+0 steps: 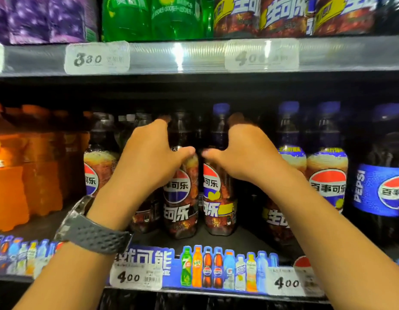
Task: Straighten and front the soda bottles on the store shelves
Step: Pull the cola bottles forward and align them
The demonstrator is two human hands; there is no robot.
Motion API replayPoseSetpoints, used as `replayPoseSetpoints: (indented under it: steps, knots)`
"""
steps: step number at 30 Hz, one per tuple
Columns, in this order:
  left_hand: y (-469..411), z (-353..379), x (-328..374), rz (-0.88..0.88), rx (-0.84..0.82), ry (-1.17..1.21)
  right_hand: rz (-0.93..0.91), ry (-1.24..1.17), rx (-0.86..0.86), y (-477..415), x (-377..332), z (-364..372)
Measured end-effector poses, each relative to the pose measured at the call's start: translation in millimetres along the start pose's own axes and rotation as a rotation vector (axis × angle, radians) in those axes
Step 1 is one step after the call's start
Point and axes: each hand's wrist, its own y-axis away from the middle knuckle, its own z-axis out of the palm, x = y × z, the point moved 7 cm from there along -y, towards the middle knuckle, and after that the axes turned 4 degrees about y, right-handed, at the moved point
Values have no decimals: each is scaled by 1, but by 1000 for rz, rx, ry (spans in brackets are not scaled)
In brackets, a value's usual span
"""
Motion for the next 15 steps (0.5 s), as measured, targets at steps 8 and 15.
replayPoseSetpoints:
  steps: [8,15]
  knots:
    - [2,-6,9,34,143,-110,-78,-42,-47,-10,-2,-19]
    - [19,17,53,352,46,55,-42,-23,-159,-11,12,-28]
